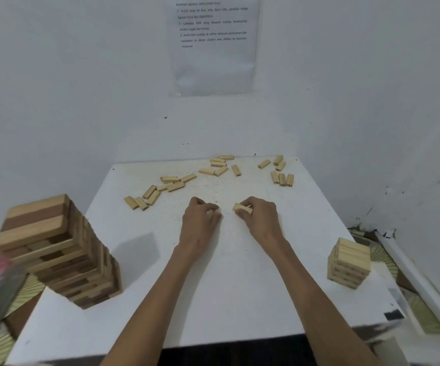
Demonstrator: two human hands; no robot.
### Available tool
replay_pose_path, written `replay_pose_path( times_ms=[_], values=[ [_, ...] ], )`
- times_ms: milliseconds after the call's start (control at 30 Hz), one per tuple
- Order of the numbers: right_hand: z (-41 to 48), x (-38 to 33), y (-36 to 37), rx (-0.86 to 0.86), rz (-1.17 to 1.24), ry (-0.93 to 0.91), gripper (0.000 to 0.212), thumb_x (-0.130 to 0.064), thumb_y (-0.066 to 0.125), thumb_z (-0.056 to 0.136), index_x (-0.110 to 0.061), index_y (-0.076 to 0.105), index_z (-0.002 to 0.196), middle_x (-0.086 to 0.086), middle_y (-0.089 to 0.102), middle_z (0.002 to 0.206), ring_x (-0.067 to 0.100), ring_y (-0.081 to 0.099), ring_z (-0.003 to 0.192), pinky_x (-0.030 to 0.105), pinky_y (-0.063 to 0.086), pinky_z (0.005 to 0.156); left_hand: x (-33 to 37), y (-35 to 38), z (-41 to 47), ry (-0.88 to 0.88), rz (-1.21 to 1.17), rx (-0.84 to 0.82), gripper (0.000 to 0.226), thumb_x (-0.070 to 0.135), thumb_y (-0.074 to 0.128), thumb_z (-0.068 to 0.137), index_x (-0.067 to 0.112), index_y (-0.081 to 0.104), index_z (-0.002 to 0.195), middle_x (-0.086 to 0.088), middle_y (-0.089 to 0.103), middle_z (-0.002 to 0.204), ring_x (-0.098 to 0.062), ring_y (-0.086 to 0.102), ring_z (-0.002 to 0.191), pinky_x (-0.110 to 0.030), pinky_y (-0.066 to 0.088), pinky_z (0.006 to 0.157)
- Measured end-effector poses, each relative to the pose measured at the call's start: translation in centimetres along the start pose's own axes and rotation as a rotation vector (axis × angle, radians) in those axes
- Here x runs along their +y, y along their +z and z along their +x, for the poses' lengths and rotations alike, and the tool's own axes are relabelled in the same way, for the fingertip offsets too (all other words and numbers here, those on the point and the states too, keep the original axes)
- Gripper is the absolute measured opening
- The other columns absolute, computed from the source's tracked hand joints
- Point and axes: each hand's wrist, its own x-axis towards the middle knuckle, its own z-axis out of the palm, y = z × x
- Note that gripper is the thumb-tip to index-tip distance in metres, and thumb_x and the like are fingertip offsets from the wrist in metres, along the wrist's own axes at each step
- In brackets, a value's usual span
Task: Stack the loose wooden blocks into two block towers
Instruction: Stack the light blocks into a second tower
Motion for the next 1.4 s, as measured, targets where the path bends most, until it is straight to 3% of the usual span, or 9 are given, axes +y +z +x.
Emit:
replay_pose_path(
  times_ms=[267, 400, 567, 700, 833, 967, 1100, 1200, 1400],
  values=[
    [-8.0, -0.4, -0.3, -0.056, -0.173, -0.068, 0.019, -0.025, 0.062, 0.100, -0.009, 0.072, 0.100, 0.004, 0.069, 0.097, 0.020, 0.062, 0.091, 0.033, 0.049, 0.075, -0.4, -3.7, -8.0, 0.185, 0.174, -0.315, 0.046, 0.028, 0.065, 0.093, 0.014, 0.062, 0.137, 0.003, 0.050, 0.139, -0.011, 0.053, 0.087, -0.018, 0.040, 0.081],
    [-10.5, -0.8, -0.8, -0.105, -0.161, -0.047, 0.023, -0.037, 0.064, 0.098, -0.016, 0.072, 0.100, 0.000, 0.064, 0.099, 0.017, 0.060, 0.094, 0.027, 0.043, 0.075, -0.3, -4.6, -9.4, 0.165, 0.041, -0.340, 0.067, 0.033, 0.081, 0.086, 0.020, 0.054, 0.147, 0.007, 0.058, 0.126, -0.003, 0.059, 0.092, -0.009, 0.044, 0.079],
    [-11.7, -0.7, -2.5, -0.141, -0.012, 0.026, 0.028, -0.045, 0.066, 0.095, -0.019, 0.074, 0.104, -0.008, 0.070, 0.086, 0.010, 0.065, 0.088, 0.026, 0.053, 0.077, -0.1, -4.9, -10.5, 0.151, -0.062, -0.331, 0.070, 0.026, 0.087, 0.080, 0.019, 0.059, 0.144, 0.008, 0.063, 0.121, -0.006, 0.063, 0.098, -0.029, 0.054, 0.095],
    [-10.9, 0.3, -3.2, -0.050, -0.182, 0.002, 0.040, -0.049, 0.063, 0.096, -0.020, 0.063, 0.124, -0.001, 0.068, 0.094, 0.018, 0.063, 0.095, 0.035, 0.053, 0.080, 0.3, -5.0, -10.4, 0.152, -0.054, -0.300, 0.072, 0.033, 0.089, 0.077, 0.021, 0.060, 0.142, 0.011, 0.064, 0.117, -0.006, 0.062, 0.092, -0.023, 0.054, 0.083],
    [-10.2, 1.2, -4.4, -0.336, -0.236, -0.071, 0.062, -0.047, 0.061, 0.096, -0.024, 0.043, 0.150, -0.008, 0.060, 0.116, 0.017, 0.047, 0.123, 0.032, 0.044, 0.099, 0.5, -5.0, -10.1, 0.176, -0.024, -0.326, 0.085, 0.047, 0.092, 0.069, 0.024, 0.058, 0.143, 0.013, 0.061, 0.118, 0.000, 0.058, 0.091, -0.014, 0.047, 0.075],
    [-8.3, 1.7, -6.6, -0.604, -0.346, -0.160, 0.079, -0.036, 0.066, 0.091, -0.026, 0.027, 0.158, -0.012, 0.054, 0.117, 0.015, 0.038, 0.125, 0.041, 0.037, 0.111, 0.5, -4.8, -10.0, 0.194, 0.015, -0.340, 0.087, 0.051, 0.092, 0.068, 0.024, 0.057, 0.142, 0.013, 0.059, 0.119, 0.002, 0.056, 0.088, -0.010, 0.044, 0.072],
    [-7.3, 1.4, -5.6, -0.700, -0.278, -0.288, 0.066, -0.041, 0.077, 0.087, -0.025, 0.051, 0.145, -0.012, 0.060, 0.107, 0.009, 0.048, 0.107, 0.036, 0.043, 0.101, 1.0, -3.8, -9.7, 0.184, -0.062, -0.303, 0.066, 0.035, 0.092, 0.074, 0.018, 0.066, 0.133, 0.006, 0.065, 0.113, -0.006, 0.062, 0.089, -0.021, 0.052, 0.079],
    [-7.4, 1.5, -4.8, -0.653, -0.178, -0.330, 0.058, -0.040, 0.083, 0.082, -0.025, 0.062, 0.134, -0.012, 0.063, 0.094, 0.004, 0.052, 0.096, 0.018, 0.042, 0.085, 0.7, -3.7, -9.5, 0.184, -0.085, -0.322, 0.062, 0.031, 0.091, 0.075, 0.018, 0.068, 0.132, 0.008, 0.065, 0.114, -0.005, 0.064, 0.091, -0.023, 0.055, 0.085],
    [-7.4, 2.1, -4.4, -0.615, -0.095, -0.300, 0.065, -0.044, 0.085, 0.079, -0.034, 0.059, 0.137, -0.016, 0.066, 0.089, -0.007, 0.048, 0.094, 0.009, 0.037, 0.078, 0.5, -3.8, -9.6, 0.194, -0.134, -0.353, 0.065, 0.031, 0.094, 0.072, 0.019, 0.070, 0.130, 0.010, 0.065, 0.114, -0.005, 0.064, 0.092, -0.027, 0.057, 0.086]
  ],
)
